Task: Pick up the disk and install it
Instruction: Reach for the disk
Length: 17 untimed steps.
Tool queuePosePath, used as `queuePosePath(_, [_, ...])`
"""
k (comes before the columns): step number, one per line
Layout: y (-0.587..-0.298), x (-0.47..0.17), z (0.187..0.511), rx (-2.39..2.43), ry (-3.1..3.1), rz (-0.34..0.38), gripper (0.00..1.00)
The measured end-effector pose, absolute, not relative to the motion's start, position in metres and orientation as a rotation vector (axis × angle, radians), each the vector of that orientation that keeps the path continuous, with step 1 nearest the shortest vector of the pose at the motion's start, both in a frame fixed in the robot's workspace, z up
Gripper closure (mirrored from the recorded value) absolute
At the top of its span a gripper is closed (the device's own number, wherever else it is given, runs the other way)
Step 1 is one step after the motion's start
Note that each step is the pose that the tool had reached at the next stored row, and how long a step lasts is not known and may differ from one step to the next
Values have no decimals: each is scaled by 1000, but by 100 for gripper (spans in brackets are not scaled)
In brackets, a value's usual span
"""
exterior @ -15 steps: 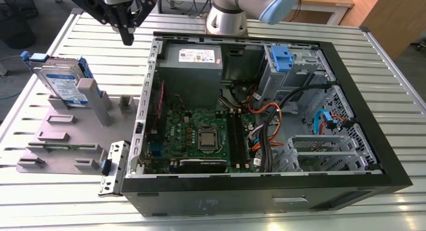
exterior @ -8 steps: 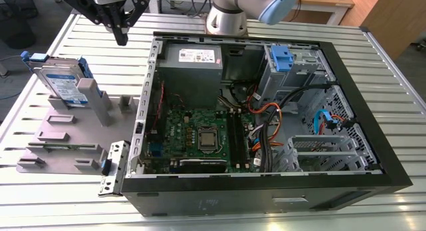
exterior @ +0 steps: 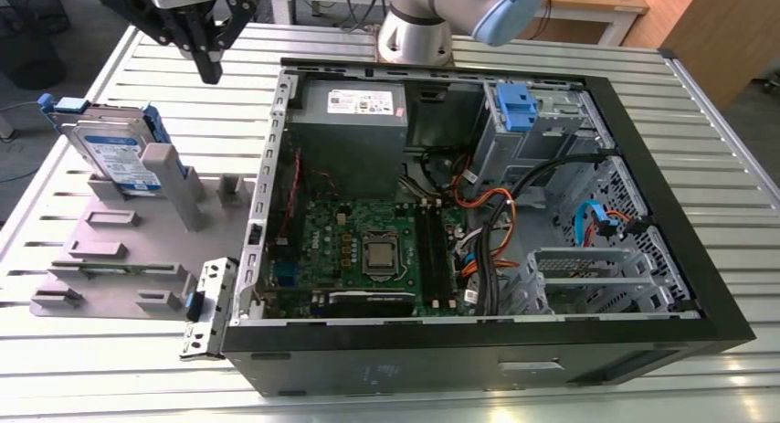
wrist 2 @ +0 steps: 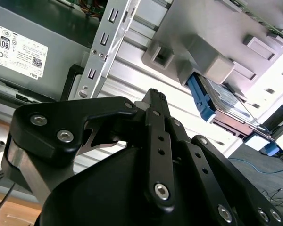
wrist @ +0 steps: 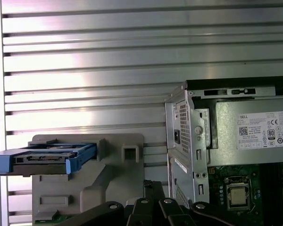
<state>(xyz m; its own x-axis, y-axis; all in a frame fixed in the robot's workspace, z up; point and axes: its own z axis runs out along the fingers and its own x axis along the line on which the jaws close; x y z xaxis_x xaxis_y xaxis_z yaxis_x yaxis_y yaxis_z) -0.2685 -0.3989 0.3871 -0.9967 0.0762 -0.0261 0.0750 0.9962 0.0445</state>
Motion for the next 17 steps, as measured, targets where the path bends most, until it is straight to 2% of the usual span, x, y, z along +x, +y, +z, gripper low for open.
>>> queuePosePath(17, [-399,-291,384,118,3111,68,89])
